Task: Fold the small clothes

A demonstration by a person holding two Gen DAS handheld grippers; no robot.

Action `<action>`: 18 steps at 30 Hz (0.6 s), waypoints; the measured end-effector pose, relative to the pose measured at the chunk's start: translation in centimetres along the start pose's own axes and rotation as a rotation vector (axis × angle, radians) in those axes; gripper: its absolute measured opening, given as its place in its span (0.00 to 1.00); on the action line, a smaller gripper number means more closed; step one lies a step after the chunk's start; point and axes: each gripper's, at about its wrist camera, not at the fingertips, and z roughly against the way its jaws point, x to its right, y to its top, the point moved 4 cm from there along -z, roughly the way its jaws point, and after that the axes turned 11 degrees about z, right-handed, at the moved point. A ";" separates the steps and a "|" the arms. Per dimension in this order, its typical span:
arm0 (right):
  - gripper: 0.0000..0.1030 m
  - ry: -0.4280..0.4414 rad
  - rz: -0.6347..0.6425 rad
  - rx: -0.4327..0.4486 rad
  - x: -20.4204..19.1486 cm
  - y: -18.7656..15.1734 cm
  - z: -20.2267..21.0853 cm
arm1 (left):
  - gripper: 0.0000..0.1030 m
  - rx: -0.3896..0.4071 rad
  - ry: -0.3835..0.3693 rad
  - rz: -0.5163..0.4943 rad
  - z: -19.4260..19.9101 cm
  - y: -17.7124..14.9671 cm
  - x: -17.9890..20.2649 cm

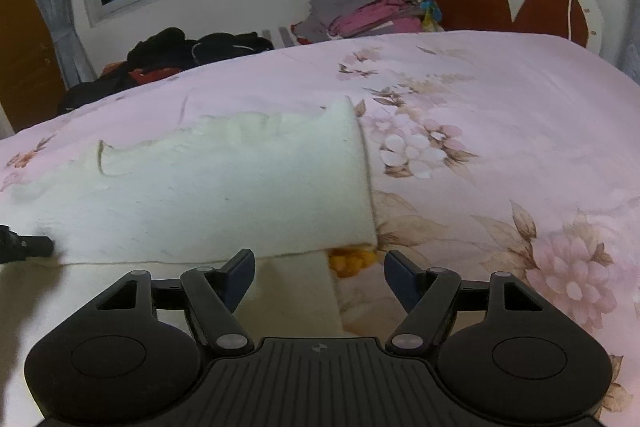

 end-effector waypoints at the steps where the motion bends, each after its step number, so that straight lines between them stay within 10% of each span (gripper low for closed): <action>1: 0.70 -0.001 -0.003 0.000 0.2 -0.1 0.0 | 0.08 0.016 -0.013 -0.009 0.3 0.2 0.3; 8: 0.48 0.002 -0.016 -0.026 0.3 -0.4 -1.7 | 0.08 0.149 -0.121 0.014 4.9 3.9 1.5; 15: 0.48 -0.001 -0.030 -0.006 -0.1 0.9 -3.2 | 0.08 0.157 -0.036 0.057 5.1 4.3 -2.6; 18: 0.17 0.016 -0.039 0.001 -0.2 1.5 -3.6 | 0.08 0.132 0.003 0.038 3.9 3.4 -3.6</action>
